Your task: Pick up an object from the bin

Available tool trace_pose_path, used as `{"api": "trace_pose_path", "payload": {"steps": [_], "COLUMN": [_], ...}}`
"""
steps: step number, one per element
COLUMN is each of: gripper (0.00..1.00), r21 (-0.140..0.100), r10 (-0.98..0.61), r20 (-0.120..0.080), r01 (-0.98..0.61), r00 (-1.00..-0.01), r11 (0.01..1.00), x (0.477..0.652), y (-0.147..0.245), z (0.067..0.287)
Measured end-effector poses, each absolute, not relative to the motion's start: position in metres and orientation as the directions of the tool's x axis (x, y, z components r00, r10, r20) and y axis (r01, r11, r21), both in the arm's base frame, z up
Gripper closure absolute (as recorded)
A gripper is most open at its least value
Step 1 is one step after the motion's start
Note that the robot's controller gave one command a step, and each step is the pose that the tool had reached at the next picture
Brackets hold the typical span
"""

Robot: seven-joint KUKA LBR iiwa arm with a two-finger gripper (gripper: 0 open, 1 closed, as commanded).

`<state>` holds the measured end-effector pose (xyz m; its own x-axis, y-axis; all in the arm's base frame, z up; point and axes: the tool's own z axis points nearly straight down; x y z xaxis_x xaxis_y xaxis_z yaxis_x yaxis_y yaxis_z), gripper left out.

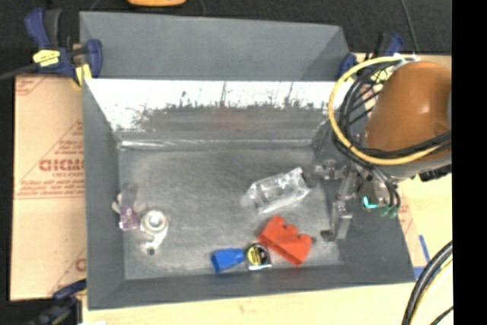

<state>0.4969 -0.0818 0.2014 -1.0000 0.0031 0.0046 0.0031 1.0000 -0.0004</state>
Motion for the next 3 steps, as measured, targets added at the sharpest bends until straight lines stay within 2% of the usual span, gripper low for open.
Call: {"api": "trace_pose_path", "payload": {"steps": [1,2,3], "gripper": [0.00,0.00,1.00], "r21": [0.001,-0.008,-0.010], "r10": [-0.060,-0.422,-0.423], "r20": [0.007,-0.015,-0.015], "r01": [-0.060,-0.422,-0.423], "r00": [-0.998,-0.906,-0.906], "r11": [0.998,0.907,0.906], "x": [0.471,0.486,0.487], "y": [-0.071,-0.028,-0.028], "z": [0.124,0.073,0.075]}}
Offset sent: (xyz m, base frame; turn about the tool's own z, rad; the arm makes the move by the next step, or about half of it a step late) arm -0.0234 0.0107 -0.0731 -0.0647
